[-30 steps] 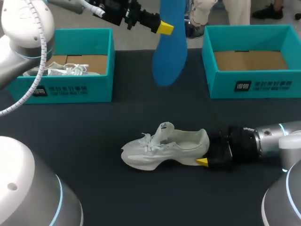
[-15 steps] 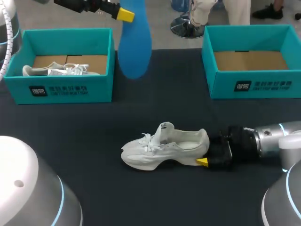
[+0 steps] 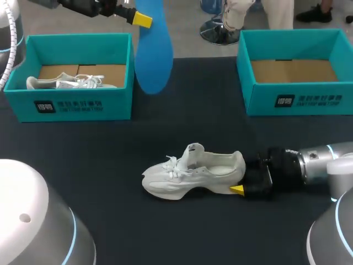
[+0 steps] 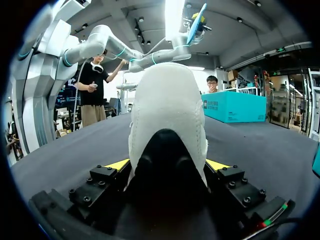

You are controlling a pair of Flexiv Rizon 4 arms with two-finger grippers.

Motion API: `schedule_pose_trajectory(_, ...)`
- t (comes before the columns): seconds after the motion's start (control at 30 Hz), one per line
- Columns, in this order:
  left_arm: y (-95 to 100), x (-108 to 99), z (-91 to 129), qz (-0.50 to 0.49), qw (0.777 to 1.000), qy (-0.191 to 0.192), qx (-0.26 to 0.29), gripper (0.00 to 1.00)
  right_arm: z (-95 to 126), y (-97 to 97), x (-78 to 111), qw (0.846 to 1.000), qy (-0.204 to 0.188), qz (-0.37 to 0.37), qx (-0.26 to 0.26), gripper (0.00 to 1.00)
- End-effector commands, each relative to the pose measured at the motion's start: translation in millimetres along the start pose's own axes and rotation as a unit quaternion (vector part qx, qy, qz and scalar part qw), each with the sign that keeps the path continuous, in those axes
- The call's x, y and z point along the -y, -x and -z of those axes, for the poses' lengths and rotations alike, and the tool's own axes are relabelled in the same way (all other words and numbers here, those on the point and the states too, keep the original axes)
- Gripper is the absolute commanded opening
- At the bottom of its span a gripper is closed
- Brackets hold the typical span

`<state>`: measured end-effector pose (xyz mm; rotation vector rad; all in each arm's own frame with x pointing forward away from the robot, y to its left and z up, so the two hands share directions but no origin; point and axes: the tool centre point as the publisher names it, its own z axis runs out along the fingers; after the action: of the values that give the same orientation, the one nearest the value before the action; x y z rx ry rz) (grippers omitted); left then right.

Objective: Take the shoe out of the shoebox, open the shoe tongue, remove and reinsert the insole, then place the shoe into the shoebox

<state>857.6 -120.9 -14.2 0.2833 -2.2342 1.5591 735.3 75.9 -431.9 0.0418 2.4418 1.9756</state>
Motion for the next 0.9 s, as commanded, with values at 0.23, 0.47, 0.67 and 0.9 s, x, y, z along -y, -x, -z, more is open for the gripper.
schedule_pose_trajectory(0.23,25.3,12.8,-21.8,0.016,1.000,0.001,-0.020,0.00,-2.0,1.1,3.8,1.000,-0.001,-0.001,0.000,0.00)
schedule_pose_trajectory(0.47,23.7,13.0,-24.2,0.025,1.000,-0.005,-0.018,0.00,-2.0,1.1,3.8,1.000,-0.001,-0.001,0.000,0.00)
schedule_pose_trajectory(0.67,18.2,12.0,-23.9,0.019,1.000,-0.006,-0.011,0.00,-2.0,1.1,3.8,1.000,-0.001,-0.001,0.000,0.00)
schedule_pose_trajectory(0.9,18.2,12.0,-23.9,0.019,1.000,-0.006,-0.011,0.00,-2.0,1.1,3.8,1.000,-0.001,-0.001,0.000,1.00)
